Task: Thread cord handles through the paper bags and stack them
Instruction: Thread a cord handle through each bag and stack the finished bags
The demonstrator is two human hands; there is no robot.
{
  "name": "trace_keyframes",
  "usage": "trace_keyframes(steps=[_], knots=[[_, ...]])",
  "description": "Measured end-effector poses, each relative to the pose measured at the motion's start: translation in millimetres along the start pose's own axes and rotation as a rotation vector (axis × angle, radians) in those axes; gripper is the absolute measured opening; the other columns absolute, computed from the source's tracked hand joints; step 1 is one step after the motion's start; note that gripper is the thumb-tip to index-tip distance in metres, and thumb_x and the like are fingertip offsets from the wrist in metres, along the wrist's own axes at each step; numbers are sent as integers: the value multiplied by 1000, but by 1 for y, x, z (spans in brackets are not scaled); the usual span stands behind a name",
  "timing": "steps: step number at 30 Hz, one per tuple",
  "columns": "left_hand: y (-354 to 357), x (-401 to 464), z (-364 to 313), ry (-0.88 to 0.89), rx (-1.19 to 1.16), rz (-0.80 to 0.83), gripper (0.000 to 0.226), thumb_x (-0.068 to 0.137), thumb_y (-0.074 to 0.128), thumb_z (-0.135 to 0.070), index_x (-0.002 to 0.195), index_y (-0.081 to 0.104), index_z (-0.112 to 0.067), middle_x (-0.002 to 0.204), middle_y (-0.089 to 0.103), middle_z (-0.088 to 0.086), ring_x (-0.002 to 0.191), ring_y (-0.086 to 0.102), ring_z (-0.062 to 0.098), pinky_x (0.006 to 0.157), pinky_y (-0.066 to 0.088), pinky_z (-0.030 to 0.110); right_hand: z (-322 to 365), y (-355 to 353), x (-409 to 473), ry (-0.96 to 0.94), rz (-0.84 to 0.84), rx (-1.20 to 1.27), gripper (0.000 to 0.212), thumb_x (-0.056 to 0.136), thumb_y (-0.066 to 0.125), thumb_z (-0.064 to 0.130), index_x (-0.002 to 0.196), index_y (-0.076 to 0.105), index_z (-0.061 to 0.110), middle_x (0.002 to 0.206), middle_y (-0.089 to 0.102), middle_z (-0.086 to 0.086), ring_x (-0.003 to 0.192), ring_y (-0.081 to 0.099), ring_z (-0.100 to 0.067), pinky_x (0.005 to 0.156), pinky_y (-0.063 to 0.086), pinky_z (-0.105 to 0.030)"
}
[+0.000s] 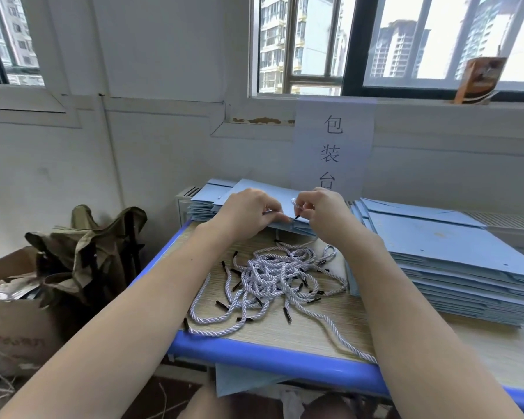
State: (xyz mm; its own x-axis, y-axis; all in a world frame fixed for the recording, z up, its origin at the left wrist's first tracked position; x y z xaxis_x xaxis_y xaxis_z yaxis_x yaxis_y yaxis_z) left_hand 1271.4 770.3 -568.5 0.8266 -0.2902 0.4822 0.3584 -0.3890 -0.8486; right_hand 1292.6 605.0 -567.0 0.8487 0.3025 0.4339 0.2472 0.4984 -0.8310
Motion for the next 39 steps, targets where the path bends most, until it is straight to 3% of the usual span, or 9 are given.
trace_keyframes(steps=[5, 10, 14, 17, 21, 25, 28, 32, 39], knots=[[1, 1, -2, 41, 16, -14, 28, 95, 61, -41, 96, 77, -18, 81, 60, 1, 82, 52, 20, 73, 47, 37, 4, 1, -1, -14, 20, 13, 20, 93, 63, -1, 90, 74, 15, 90, 58, -3, 82, 55, -21, 69, 37, -24], [5, 3, 2, 85, -17, -95, 24, 94, 63, -40, 90, 76, -20, 79, 65, 4, 82, 56, 22, 70, 48, 39, 4, -7, -5, 12, -45, 139, 19, 96, 60, 6, 94, 75, 17, 86, 66, -5, 79, 54, -19, 59, 36, -20], [5, 2, -1, 160, 15, -217, 29, 93, 63, -36, 80, 75, -13, 70, 67, -1, 81, 52, 18, 72, 45, 36, 6, -13, -8, -19, -68, 152, 16, 94, 62, 20, 99, 77, 18, 85, 71, 1, 85, 62, -18, 63, 39, -20], [3, 2, -1, 179, 109, -364, 25, 90, 64, -33, 79, 76, -14, 76, 71, -4, 82, 56, 24, 77, 36, 36, 7, -13, -8, -32, -42, 181, 12, 87, 67, 22, 94, 77, 23, 85, 75, 5, 89, 68, -13, 70, 43, -10], [3, 1, 1, 169, 143, -489, 18, 86, 72, -33, 81, 76, -16, 83, 67, -4, 86, 53, 26, 77, 28, 33, 7, -14, -9, -47, -60, 190, 20, 86, 63, 11, 96, 78, 21, 87, 78, 2, 88, 69, -14, 82, 53, -27], [0, 0, -8, 107, 87, -570, 23, 79, 80, -25, 81, 63, -10, 85, 56, 4, 83, 45, 22, 78, 35, 34, 4, -10, -6, -17, -73, 243, 17, 92, 63, 9, 99, 74, 19, 91, 78, 0, 74, 63, -13, 70, 48, -26], [2, 0, -13, 142, 52, -496, 24, 81, 79, -16, 78, 56, -9, 79, 54, 3, 78, 41, 17, 74, 39, 32, 2, -9, -4, 12, -111, 270, 15, 92, 65, 9, 100, 73, 19, 91, 78, -2, 72, 64, -16, 68, 49, -27], [9, 3, -5, 129, -105, -312, 16, 84, 77, -20, 81, 67, -7, 79, 60, 1, 75, 49, 15, 69, 45, 32, 0, -11, -6, 50, -115, 289, 19, 93, 60, 5, 104, 71, 16, 89, 75, -2, 62, 58, -11, 54, 41, -20], [17, 5, -2, 108, -151, -278, 14, 89, 67, -23, 94, 76, -13, 85, 67, 1, 78, 59, 22, 71, 51, 40, 1, -10, -6, 103, -171, 331, 27, 93, 55, 1, 106, 74, 14, 99, 74, -9, 60, 52, -8, 53, 37, -16]])
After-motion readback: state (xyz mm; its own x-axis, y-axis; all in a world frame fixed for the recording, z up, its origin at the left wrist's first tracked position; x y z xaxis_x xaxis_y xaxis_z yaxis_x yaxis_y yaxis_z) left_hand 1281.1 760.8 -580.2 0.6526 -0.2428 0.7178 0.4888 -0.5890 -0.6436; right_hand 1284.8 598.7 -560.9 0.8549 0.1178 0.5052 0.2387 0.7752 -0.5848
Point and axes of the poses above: each hand's wrist, its own x-axis towards the middle knuckle, its own y-axis out of the palm, z = x × y, the point moved 3 cm from there along x, towards the middle knuckle
